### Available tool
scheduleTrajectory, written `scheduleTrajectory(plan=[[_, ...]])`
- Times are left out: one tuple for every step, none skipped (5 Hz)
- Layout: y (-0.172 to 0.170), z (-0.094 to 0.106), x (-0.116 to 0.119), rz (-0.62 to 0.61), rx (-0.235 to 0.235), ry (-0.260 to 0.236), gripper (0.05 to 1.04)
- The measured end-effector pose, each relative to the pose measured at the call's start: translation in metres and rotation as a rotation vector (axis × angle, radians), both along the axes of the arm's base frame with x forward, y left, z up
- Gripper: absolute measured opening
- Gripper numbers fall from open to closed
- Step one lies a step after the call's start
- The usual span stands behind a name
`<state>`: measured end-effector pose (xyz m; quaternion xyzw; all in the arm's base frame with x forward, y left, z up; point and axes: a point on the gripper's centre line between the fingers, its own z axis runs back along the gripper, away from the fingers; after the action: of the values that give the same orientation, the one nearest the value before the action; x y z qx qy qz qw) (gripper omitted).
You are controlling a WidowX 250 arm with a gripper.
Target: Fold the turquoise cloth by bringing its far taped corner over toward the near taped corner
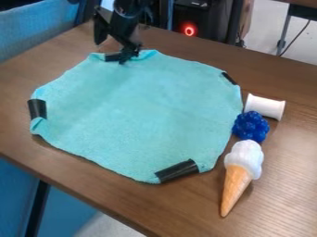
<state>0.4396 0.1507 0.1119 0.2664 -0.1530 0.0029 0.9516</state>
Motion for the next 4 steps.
scheduleTrajectory(plan=[[0.0038, -0.0054, 0.0036, 0.009, -0.001, 0.009, 0.999], [0.0066, -0.0085, 0.007, 0.016, 0.002, 0.015, 0.999], [0.0069, -0.0097, 0.0087, 0.016, -0.001, 0.025, 0.999], [0.0074, -0.0095, 0.0107, 0.019, -0.011, 0.028, 1.0]])
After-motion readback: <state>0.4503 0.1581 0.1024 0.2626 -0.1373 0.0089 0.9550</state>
